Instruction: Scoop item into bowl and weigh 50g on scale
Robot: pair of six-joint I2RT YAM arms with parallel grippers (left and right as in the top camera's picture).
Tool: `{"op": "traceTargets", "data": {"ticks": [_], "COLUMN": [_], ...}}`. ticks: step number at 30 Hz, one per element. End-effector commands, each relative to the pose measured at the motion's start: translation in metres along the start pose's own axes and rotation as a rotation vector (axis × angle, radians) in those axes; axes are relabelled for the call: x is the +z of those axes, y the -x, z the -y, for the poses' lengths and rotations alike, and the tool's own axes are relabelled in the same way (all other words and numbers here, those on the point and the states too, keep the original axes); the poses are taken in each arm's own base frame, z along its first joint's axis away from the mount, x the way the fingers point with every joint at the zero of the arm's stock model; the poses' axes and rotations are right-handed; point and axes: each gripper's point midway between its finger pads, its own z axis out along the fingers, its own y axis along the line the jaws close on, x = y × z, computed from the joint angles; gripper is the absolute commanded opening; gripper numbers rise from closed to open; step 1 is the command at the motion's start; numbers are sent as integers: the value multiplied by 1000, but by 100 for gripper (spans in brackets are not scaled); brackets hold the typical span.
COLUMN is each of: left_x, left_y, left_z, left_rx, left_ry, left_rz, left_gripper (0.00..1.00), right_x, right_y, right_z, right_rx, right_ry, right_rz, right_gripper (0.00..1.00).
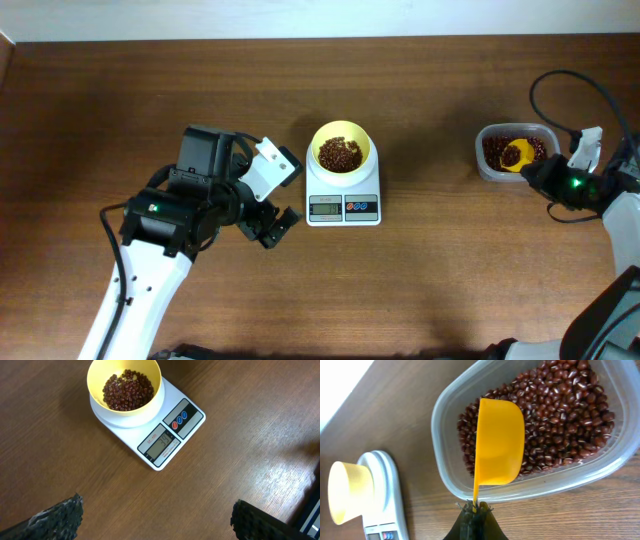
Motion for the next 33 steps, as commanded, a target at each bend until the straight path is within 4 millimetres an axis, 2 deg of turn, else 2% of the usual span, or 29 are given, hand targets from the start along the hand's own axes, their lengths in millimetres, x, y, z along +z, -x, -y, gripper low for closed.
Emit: {"op": "traceTargets", "data": {"ticks": [1,9,13,24,28,33], "left_x": [-6,-6,-6,-6,-6,-6], "left_y": [7,7,7,7,7,7], "left_z": [-2,-2,-2,-2,-2,-2], "left_rx": [19,19,19,19,19,19], "left_ry": [11,11,11,11,11,11], "left_rz": [23,23,23,23,23,23], "left_gripper": [99,99,99,99,99,99], "right_x": [-3,-17,-23,-41,-32,-14], "right_y": [2,9,10,7,-3,-16], "right_z": [-7,-12,-21,-72,-93,-137], "right_rx": [30,68,80,63,68,35], "right_ry": [74,184,262,566,604,659], "right_rz": [5,35,41,15,-50,-145], "right_gripper": [4,4,4,4,4,4]}}
